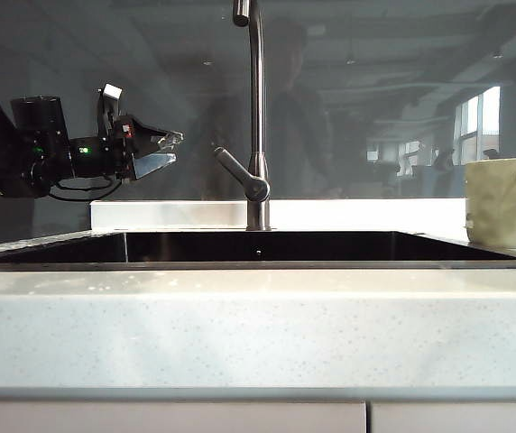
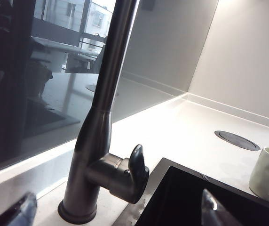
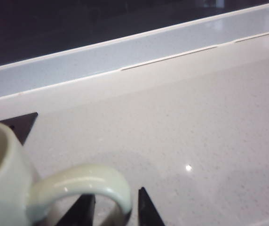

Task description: Pick up the mug next to the sink, go to the faucet to get some water, pour the water into the sink, and finally put the mug back to its place.

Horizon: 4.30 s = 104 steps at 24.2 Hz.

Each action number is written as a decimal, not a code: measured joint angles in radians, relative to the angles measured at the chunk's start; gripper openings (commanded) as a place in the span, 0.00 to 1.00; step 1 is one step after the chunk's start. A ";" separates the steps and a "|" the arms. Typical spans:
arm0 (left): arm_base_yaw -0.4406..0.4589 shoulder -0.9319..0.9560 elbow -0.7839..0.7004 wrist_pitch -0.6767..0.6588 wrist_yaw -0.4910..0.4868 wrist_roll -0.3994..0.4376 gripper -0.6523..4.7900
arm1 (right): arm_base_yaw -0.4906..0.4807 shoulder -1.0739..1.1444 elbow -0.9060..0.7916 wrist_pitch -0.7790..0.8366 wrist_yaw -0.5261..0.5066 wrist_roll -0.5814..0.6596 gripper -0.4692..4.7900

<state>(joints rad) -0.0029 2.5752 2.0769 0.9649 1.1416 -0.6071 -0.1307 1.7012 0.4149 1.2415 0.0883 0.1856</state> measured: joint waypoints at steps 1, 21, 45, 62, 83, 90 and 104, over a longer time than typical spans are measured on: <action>0.000 0.000 0.000 0.000 0.000 0.000 1.00 | 0.000 0.000 -0.004 0.001 0.002 0.000 0.34; 0.060 0.001 0.000 0.232 0.055 -0.282 0.11 | 0.001 -0.325 -0.216 0.118 -0.002 0.002 0.09; 0.161 -0.539 -0.001 0.353 -0.001 -0.461 0.12 | 0.006 -1.153 -0.214 -0.653 -0.112 0.021 0.07; 0.090 -1.136 -0.167 -1.325 -0.686 0.877 0.12 | 0.006 -1.389 -0.215 -0.972 -0.116 0.021 0.07; -0.075 -2.089 -1.639 -0.864 -1.166 0.680 0.11 | 0.006 -1.389 -0.215 -1.005 -0.143 0.020 0.07; -0.075 -2.090 -1.659 -0.857 -1.058 0.525 0.11 | 0.005 -1.389 -0.215 -1.047 -0.144 0.020 0.07; -0.075 -2.118 -1.662 -0.932 -1.120 0.717 0.11 | 0.005 -1.389 -0.215 -1.054 -0.143 0.021 0.07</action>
<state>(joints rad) -0.0776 0.4568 0.4149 0.0326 0.0219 0.1097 -0.1253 0.3119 0.2001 0.1879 -0.0551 0.2062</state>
